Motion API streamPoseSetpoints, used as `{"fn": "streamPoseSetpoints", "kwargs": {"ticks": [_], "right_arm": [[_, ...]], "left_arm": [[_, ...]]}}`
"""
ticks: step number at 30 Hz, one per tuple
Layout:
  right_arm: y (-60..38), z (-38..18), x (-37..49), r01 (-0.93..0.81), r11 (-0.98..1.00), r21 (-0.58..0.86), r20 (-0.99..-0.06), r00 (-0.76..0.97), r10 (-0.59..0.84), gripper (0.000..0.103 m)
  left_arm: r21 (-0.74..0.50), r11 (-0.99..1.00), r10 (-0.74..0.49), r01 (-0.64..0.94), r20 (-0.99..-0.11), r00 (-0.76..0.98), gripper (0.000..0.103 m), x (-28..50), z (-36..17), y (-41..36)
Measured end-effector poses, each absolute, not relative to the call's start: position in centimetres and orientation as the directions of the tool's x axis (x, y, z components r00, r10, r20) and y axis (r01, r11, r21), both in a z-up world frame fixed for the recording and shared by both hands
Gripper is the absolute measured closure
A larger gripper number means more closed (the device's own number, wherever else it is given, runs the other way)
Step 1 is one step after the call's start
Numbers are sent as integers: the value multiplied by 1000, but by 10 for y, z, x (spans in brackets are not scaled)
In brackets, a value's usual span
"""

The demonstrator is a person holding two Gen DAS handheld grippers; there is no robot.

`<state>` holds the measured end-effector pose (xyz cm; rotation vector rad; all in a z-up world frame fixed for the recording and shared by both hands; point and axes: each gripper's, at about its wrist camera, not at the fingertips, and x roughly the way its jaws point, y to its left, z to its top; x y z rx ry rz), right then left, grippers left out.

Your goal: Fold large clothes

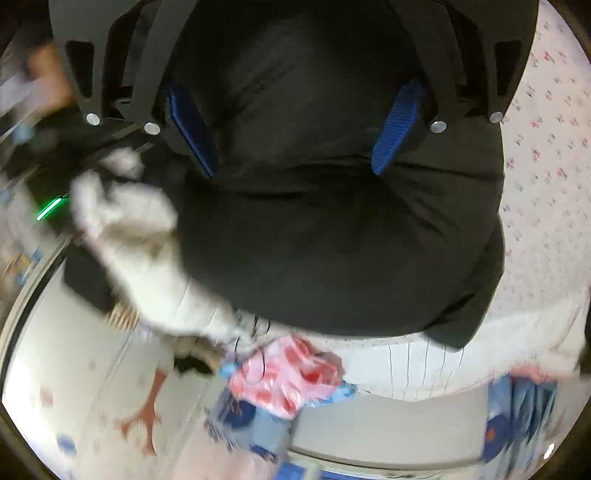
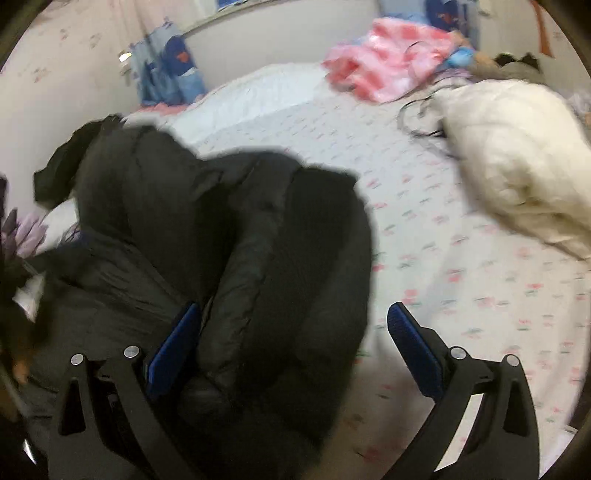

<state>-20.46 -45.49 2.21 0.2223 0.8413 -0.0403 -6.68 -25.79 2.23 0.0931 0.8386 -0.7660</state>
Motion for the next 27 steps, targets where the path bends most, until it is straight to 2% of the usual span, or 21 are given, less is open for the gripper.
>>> {"fn": "streamPoseSetpoints", "kwargs": {"ticks": [1,2,6,9,10,11,13,18,21,23,27], "right_arm": [[-456,34,-209,131,977,169,-729,684,34,7],[-456,55,-216,124,977,174,-691,723,31,7],[-434,87,-215,78,981,179,-633,772,54,7],[-424,52,-192,148,984,98,-692,721,-40,7],[-425,22,-182,176,982,69,-729,681,-70,7],[-429,-1,-176,170,980,105,-747,664,-35,7],[-452,-43,-174,215,933,290,-766,636,91,7],[-447,-18,-185,212,961,180,-787,617,12,7],[-440,-8,-196,220,966,136,-789,613,-29,7],[-439,-10,-199,236,960,148,-789,614,-30,7],[-443,-29,-198,283,918,277,-782,621,44,7]], "left_arm": [[-142,740,-540,658,-708,455,20,-74,19,-266],[-125,739,-534,662,-708,462,19,-79,16,-273],[-136,743,-537,656,-706,461,18,-81,10,-275],[-135,739,-536,660,-711,455,15,-84,13,-276],[-136,737,-536,662,-714,451,14,-82,12,-276],[-152,727,-545,669,-721,428,14,-79,15,-277],[-259,678,-612,688,-717,333,14,-70,23,-266],[-426,717,-668,551,-646,369,14,-50,38,-179],[-536,757,-651,374,-666,364,9,-23,9,-125],[-614,729,-682,302,-688,247,9,-8,-24,-117],[-777,563,-818,283,-573,53,6,-6,-70,-142]]}}
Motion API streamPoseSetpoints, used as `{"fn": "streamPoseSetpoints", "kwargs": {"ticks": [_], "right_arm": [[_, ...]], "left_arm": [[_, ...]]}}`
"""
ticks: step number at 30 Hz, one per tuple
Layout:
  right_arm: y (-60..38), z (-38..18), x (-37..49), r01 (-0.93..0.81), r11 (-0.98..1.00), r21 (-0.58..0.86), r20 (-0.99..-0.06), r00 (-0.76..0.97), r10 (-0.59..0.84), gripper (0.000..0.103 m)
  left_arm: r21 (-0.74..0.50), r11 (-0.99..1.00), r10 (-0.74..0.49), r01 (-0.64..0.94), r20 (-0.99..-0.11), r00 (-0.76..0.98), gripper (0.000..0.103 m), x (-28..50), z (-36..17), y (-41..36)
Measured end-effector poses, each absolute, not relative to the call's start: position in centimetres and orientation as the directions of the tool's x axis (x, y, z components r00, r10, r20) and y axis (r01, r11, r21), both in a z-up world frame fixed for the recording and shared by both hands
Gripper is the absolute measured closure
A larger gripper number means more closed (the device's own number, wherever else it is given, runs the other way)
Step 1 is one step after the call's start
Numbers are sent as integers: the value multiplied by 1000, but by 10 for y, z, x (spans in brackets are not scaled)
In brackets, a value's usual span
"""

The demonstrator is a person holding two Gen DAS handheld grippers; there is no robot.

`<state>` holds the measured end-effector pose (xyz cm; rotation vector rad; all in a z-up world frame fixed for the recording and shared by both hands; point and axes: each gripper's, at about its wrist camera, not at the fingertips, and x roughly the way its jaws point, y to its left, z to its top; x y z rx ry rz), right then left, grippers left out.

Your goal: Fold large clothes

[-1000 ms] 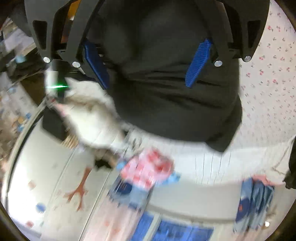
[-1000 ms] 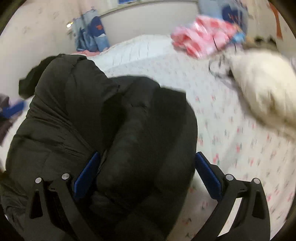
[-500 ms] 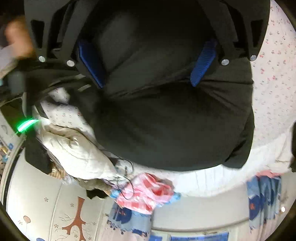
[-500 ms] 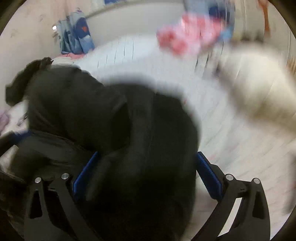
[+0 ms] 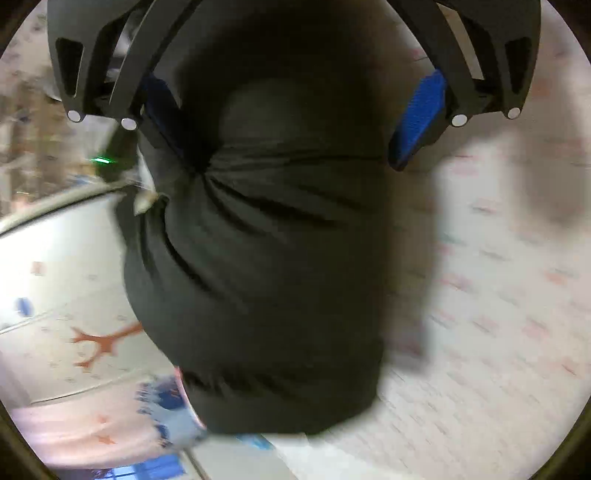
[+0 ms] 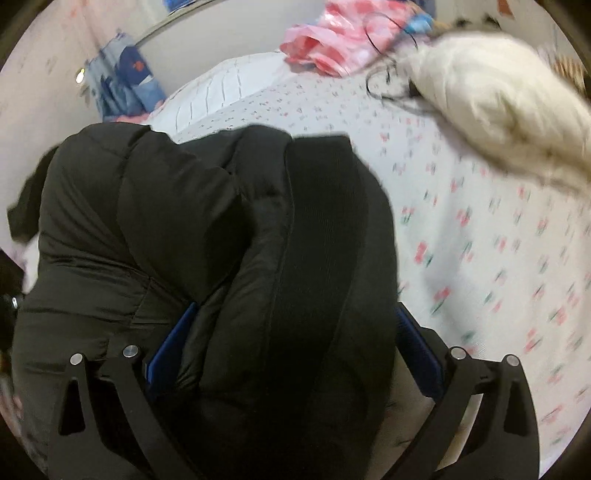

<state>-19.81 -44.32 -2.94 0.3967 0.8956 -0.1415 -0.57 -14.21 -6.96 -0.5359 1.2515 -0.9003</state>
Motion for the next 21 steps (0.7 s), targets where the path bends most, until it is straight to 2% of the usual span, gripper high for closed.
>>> {"fn": "streamPoseSetpoints", "kwargs": {"ticks": [3,5,9,12,15,16,19,21], "right_arm": [[-438,-36,-193,286,891,353,-753,652,89,6],[-425,-34,-179,292,869,399,-738,665,115,6],[-344,-24,-118,170,856,488,-684,683,255,7],[-272,-33,-82,51,875,482,-701,622,350,7],[-223,-52,-69,-24,895,446,-743,548,385,7],[-220,-56,-71,-34,893,449,-742,543,393,7],[-224,-52,-75,-25,914,406,-774,522,359,7],[-227,-40,-77,-28,930,368,-799,501,331,7]], "left_arm": [[-747,544,-823,382,-565,66,7,-8,-56,-156],[-687,554,-809,471,-577,110,15,-7,-32,-150],[-550,656,-737,517,-614,283,17,5,16,-86],[-418,773,-609,477,-700,374,17,18,27,-17],[-423,848,-517,319,-791,328,17,35,-2,47],[-434,853,-514,289,-792,328,17,35,-6,60],[-363,879,-474,308,-724,501,17,16,15,66],[-392,855,-518,339,-666,537,17,12,24,49]]}}
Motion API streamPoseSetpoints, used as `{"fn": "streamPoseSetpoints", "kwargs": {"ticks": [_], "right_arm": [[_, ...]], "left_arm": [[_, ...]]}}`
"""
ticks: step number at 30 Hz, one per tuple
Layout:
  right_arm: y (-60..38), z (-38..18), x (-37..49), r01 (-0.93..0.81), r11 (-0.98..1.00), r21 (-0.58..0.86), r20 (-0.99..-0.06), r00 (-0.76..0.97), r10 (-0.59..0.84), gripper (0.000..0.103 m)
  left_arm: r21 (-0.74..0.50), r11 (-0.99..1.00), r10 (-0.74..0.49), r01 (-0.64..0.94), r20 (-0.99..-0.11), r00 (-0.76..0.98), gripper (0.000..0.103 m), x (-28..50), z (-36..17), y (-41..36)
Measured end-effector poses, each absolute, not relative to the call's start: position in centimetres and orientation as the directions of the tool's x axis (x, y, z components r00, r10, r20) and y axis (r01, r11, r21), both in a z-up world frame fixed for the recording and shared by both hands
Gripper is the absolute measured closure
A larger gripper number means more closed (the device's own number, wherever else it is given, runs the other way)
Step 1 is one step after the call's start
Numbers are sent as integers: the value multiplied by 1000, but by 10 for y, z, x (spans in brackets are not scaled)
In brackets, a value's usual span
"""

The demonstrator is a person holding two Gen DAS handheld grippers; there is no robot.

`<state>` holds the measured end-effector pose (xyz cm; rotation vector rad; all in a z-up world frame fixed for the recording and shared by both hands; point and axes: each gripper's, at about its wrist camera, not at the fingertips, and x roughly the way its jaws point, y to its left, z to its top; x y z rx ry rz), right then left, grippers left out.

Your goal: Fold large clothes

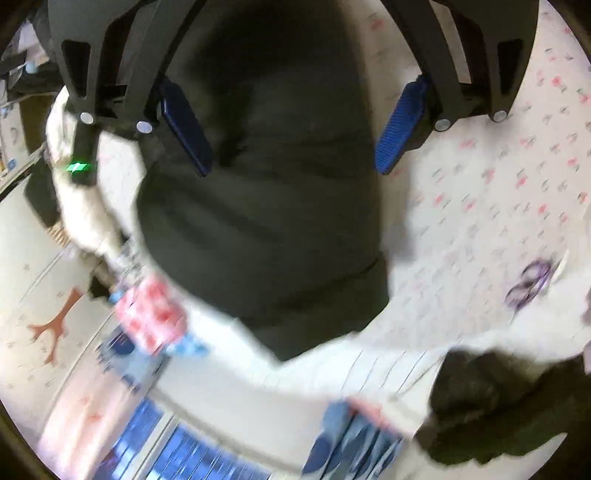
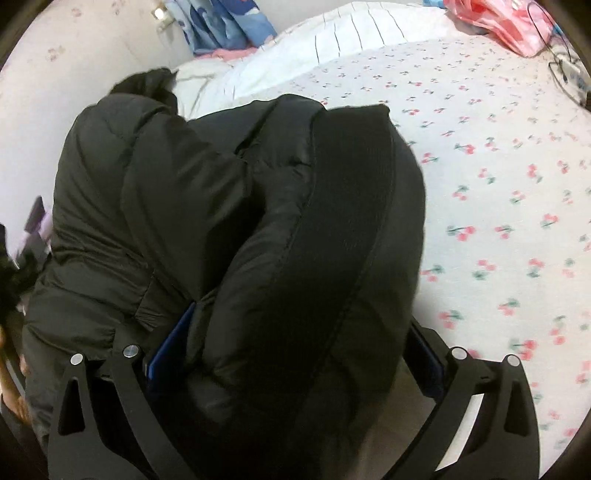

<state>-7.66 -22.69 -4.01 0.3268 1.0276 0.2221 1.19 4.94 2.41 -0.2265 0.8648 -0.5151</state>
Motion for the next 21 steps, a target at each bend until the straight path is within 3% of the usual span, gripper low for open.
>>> {"fn": "streamPoseSetpoints", "kwargs": {"ticks": [2,4,6,8,10,13,16,21], "right_arm": [[-224,-3,-82,-44,961,274,-791,558,251,7],[-216,47,-91,-80,971,226,-697,683,218,7],[-197,89,-89,-134,978,162,-610,765,206,7],[-176,107,-75,-185,974,129,-587,777,226,7],[-160,100,-41,-200,968,151,-627,738,251,7],[-157,47,7,-137,985,102,-714,680,169,7],[-188,-19,19,-68,971,229,-750,624,221,6],[-182,-12,9,-82,982,167,-773,607,183,6]], "left_arm": [[-316,874,-478,370,-701,530,16,13,15,14],[-181,897,-392,403,-745,540,16,15,5,-12],[-158,897,-385,413,-740,552,16,12,3,-19],[-143,899,-377,413,-732,567,16,7,4,-17],[-143,900,-379,411,-723,578,16,5,3,-14],[-148,901,-385,408,-707,593,15,-2,3,-7],[-175,883,-424,436,-694,582,15,1,1,-8],[-125,883,-402,453,-700,591,14,-6,-3,-14]]}}
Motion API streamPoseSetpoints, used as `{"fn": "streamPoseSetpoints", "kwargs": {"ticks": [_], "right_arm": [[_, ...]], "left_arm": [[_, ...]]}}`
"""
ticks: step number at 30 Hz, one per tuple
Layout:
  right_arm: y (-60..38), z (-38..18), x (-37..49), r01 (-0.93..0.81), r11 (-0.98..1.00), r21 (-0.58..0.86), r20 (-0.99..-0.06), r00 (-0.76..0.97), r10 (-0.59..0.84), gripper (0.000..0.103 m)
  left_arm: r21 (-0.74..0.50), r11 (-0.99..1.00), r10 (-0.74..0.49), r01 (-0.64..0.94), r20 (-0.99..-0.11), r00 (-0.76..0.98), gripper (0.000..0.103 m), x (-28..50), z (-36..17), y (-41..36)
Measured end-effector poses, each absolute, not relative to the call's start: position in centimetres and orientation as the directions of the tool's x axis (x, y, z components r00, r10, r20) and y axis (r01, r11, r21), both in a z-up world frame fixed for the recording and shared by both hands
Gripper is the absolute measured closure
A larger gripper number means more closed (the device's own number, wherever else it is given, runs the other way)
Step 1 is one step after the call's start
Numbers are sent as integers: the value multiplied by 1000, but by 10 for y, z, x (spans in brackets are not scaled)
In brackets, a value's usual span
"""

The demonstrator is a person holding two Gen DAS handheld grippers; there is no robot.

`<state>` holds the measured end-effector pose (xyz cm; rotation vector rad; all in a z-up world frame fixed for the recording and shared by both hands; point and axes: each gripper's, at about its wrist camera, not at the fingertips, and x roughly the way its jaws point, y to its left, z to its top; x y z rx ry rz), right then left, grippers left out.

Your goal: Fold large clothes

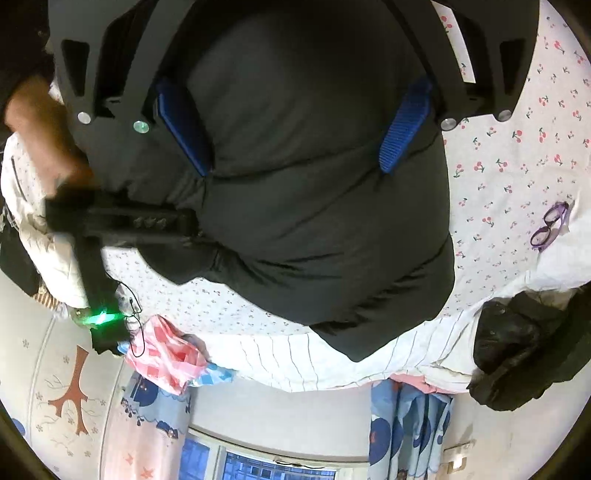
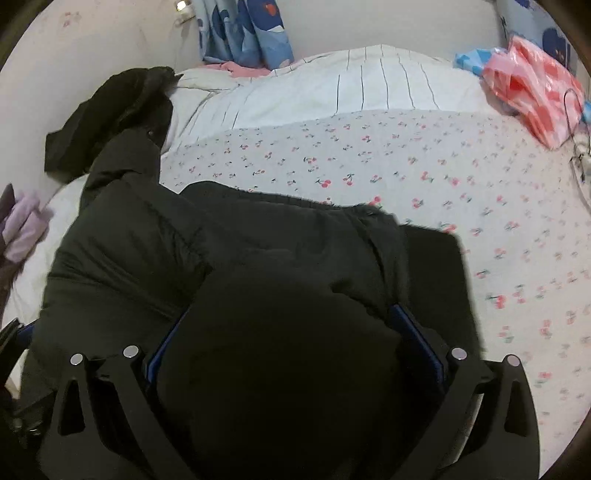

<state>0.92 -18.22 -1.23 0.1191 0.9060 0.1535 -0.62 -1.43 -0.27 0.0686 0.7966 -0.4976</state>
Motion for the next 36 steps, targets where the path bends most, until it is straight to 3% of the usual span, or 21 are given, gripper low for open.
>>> {"fn": "streamPoseSetpoints", "kwargs": {"ticks": [5,8,11,16,18,20,24,32,36], "right_arm": [[-189,29,-51,-127,987,95,-694,703,158,7],[-183,4,-62,-143,988,58,-728,672,140,7],[-198,-11,-55,-126,976,176,-767,604,216,6],[-203,30,-105,-181,956,229,-689,664,291,7],[-200,20,-118,-192,955,224,-728,618,295,7],[-191,-18,-114,-201,960,197,-813,514,274,6],[-191,-23,-112,-170,966,194,-837,485,254,7],[-184,71,-72,-115,985,132,-659,732,174,7],[-177,48,-22,-38,991,132,-710,694,121,7]], "left_arm": [[-145,884,-411,445,-695,590,14,-5,-2,-7],[-154,882,-418,445,-692,589,12,-5,-2,-6],[-140,882,-411,449,-695,590,11,-6,-4,-8],[-160,883,-420,441,-689,591,10,-6,-3,-1],[-167,883,-424,439,-685,592,10,-6,-1,1],[-184,877,-440,445,-679,587,10,-7,1,4],[-163,872,-439,462,-679,589,10,-16,4,4],[-139,882,-416,451,-679,605,10,-20,5,9],[-103,882,-401,459,-673,621,10,-25,8,7]]}}
